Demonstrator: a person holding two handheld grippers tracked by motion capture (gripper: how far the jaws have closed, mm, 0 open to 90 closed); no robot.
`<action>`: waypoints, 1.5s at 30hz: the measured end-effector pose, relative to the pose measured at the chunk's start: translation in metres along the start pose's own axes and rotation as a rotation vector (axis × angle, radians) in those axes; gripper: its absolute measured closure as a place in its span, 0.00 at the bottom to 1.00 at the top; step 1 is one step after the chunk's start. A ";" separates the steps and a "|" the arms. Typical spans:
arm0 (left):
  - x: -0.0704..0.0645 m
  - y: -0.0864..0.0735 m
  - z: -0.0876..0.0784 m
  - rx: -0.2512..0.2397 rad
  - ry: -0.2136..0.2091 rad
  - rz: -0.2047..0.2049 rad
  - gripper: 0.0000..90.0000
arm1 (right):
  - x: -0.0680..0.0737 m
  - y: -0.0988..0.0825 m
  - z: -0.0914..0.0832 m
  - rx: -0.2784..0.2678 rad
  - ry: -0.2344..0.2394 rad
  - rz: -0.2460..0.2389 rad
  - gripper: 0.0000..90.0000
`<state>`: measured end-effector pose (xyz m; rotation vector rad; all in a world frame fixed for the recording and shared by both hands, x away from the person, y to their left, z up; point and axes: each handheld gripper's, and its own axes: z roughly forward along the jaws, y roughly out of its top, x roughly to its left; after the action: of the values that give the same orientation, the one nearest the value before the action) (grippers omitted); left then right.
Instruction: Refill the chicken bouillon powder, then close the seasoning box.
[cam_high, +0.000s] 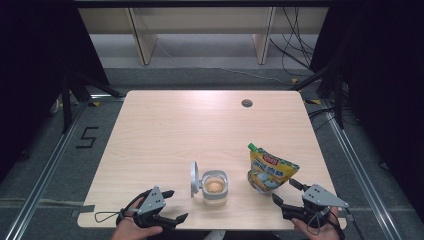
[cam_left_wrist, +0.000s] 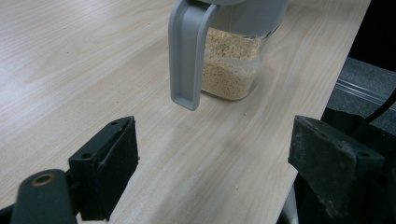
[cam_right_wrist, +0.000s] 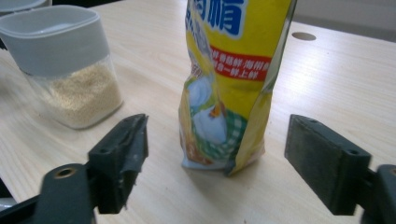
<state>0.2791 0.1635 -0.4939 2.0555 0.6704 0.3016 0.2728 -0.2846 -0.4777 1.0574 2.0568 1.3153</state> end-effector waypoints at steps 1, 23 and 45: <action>0.000 0.000 0.000 -0.004 0.000 -0.007 0.17 | 0.001 -0.001 -0.001 0.007 0.002 0.011 0.21; 0.002 0.001 0.002 -0.012 0.019 -0.027 0.17 | 0.007 -0.015 -0.015 0.136 -0.018 0.006 0.19; 0.003 -0.002 -0.004 -0.031 0.036 -0.041 0.17 | 0.007 -0.014 -0.014 0.169 -0.022 -0.028 0.20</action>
<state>0.2792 0.1692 -0.4932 2.0089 0.7251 0.3243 0.2538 -0.2897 -0.4848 1.1053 2.1890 1.1272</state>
